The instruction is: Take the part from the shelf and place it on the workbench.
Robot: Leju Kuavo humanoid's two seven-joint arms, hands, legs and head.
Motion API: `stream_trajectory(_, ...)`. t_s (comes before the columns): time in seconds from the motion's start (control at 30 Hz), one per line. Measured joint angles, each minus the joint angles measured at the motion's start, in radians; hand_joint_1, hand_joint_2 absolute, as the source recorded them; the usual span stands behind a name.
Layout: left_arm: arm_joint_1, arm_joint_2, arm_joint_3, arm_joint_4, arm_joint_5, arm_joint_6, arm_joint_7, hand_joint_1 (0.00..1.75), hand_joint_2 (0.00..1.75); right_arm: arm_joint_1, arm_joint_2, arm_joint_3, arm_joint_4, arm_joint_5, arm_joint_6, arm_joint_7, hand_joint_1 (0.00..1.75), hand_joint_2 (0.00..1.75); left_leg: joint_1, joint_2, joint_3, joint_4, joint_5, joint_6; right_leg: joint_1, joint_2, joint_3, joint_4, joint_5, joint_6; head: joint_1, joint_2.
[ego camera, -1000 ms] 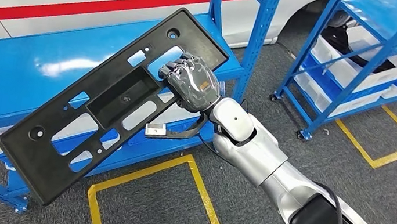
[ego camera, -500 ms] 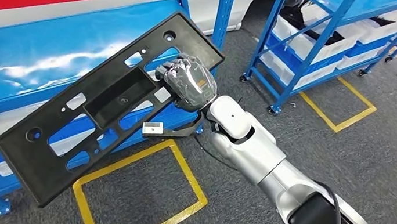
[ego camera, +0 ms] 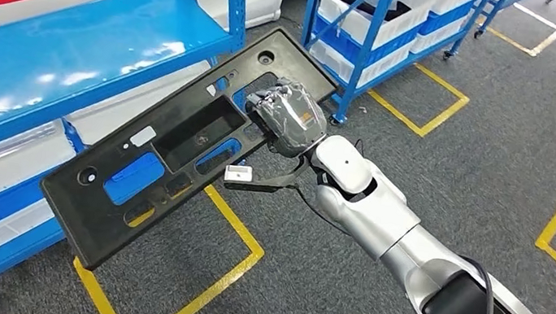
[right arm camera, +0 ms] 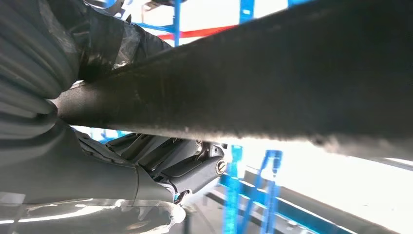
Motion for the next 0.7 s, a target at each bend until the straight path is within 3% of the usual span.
stream_trajectory(0.03,0.002,0.0,0.0,0.0,0.0,0.0,0.0,0.0,1.75,0.002,0.0,0.0,0.0,0.0,0.0,0.0,1.75,1.75,0.0,-0.011,-0.014,0.068,-0.038,0.0,0.001,0.012,-0.017,0.002,0.012,-0.002,0.0,0.0)
stream_trajectory(0.07,0.003,0.0,0.0,0.0,0.0,-0.001,0.0,0.0,1.75,0.004,0.0,0.0,0.0,0.0,0.0,0.0,1.75,1.75,0.0,-0.016,-0.02,0.119,-0.054,0.0,0.001,0.024,-0.034,0.005,0.023,-0.001,0.0,0.0)
stream_trajectory(0.1,0.004,0.0,0.0,0.0,0.0,-0.001,0.0,0.0,1.75,0.007,-0.001,0.0,0.0,0.0,0.0,0.0,1.75,1.75,0.0,-0.017,-0.011,0.14,-0.046,0.0,0.002,0.037,-0.051,0.009,0.034,0.0,0.0,0.0)
stream_trajectory(0.13,0.004,0.001,0.0,0.0,0.0,-0.001,0.0,0.0,1.75,0.009,-0.001,0.0,0.0,0.0,0.0,0.0,1.75,1.75,0.0,-0.019,0.013,0.126,-0.022,0.001,0.001,0.048,-0.067,0.013,0.045,0.003,0.0,0.0)
stream_trajectory(0.2,0.002,0.002,0.0,0.0,0.0,-0.001,0.0,0.0,1.75,0.012,-0.003,0.0,-0.001,0.0,0.0,0.0,1.75,1.75,0.001,-0.047,0.103,0.012,0.019,0.007,-0.001,0.07,-0.1,0.028,0.062,0.011,0.0,0.0)
stream_trajectory(0.23,0.001,0.002,0.0,0.0,0.0,-0.001,0.0,0.0,1.75,0.012,-0.005,0.0,-0.002,0.0,0.0,0.0,1.75,1.75,0.002,-0.069,0.149,-0.058,0.019,0.01,-0.001,0.08,-0.114,0.037,0.069,0.016,0.0,0.0)
stream_trajectory(0.3,0.002,0.003,0.0,0.0,0.0,-0.001,0.0,0.0,1.75,0.012,-0.007,0.0,-0.005,0.0,0.0,0.0,1.75,1.75,0.0,-0.099,0.199,-0.139,0.004,0.014,-0.001,0.098,-0.133,0.046,0.087,0.027,0.0,0.0)
stream_trajectory(0.37,0.001,0.003,0.0,0.0,0.0,-0.001,0.0,0.0,1.75,0.014,-0.013,0.0,-0.006,0.0,0.0,0.0,1.75,1.75,0.0,-0.081,0.194,-0.149,0.012,0.019,-0.003,0.114,-0.142,0.043,0.106,0.039,0.0,0.0)
stream_trajectory(0.4,0.0,0.002,0.0,0.0,0.0,-0.001,0.001,0.0,1.75,0.015,-0.017,0.0,-0.006,0.0,0.0,0.0,1.75,1.75,0.001,-0.067,0.189,-0.152,0.021,0.026,-0.001,0.105,-0.148,0.047,0.099,0.044,0.001,0.0)
stream_trajectory(0.43,0.0,0.002,0.0,-0.001,-0.001,0.0,0.002,0.0,1.75,0.015,-0.021,-0.001,-0.006,0.0,0.0,0.001,1.75,1.75,0.002,-0.052,0.18,-0.156,0.033,0.035,-0.001,0.085,-0.159,0.069,0.072,0.048,0.002,0.0)
stream_trajectory(0.5,0.0,0.004,0.0,-0.002,-0.004,0.001,0.004,0.0,1.75,0.019,-0.027,-0.003,-0.007,-0.001,-0.002,0.002,1.75,1.75,0.0,-0.023,0.158,-0.159,0.053,0.048,-0.004,0.038,-0.19,0.171,-0.023,0.056,0.005,0.0)
stream_trajectory(0.53,0.001,0.004,0.0,-0.002,-0.008,0.003,0.005,0.0,1.75,0.024,-0.032,-0.006,-0.008,-0.002,-0.004,0.003,1.75,1.75,-0.003,-0.009,0.144,-0.158,0.063,0.052,-0.008,0.027,-0.205,0.239,-0.065,0.06,0.005,0.0)
stream_trajectory(0.57,0.002,0.006,0.0,-0.002,-0.013,0.006,0.005,0.0,1.75,0.032,-0.038,-0.01,-0.01,-0.005,-0.006,0.003,1.75,1.75,-0.005,0.003,0.131,-0.156,0.071,0.052,-0.012,0.023,-0.213,0.297,-0.085,0.064,0.005,0.0)
stream_trajectory(0.6,0.003,0.007,-0.001,-0.003,-0.018,0.011,0.003,0.0,1.75,0.042,-0.046,-0.017,-0.013,-0.009,-0.009,0.003,1.75,1.75,-0.007,0.015,0.117,-0.155,0.08,0.051,-0.015,0.021,-0.21,0.332,-0.082,0.067,0.005,0.0)
stream_trajectory(0.63,0.004,0.01,-0.002,-0.004,-0.024,0.015,0.001,0.0,1.75,0.054,-0.055,-0.026,-0.018,-0.013,-0.013,0.003,1.75,1.75,-0.009,0.027,0.103,-0.153,0.088,0.05,-0.017,0.019,-0.189,0.333,-0.061,0.067,0.005,0.0)
stream_trajectory(0.7,0.005,0.014,-0.003,-0.005,-0.032,0.02,-0.003,0.0,1.75,0.075,-0.074,-0.05,-0.031,-0.021,-0.018,0.003,1.75,1.75,-0.012,0.047,0.082,-0.151,0.102,0.047,-0.015,-0.003,-0.097,0.234,-0.022,0.06,0.004,0.0)
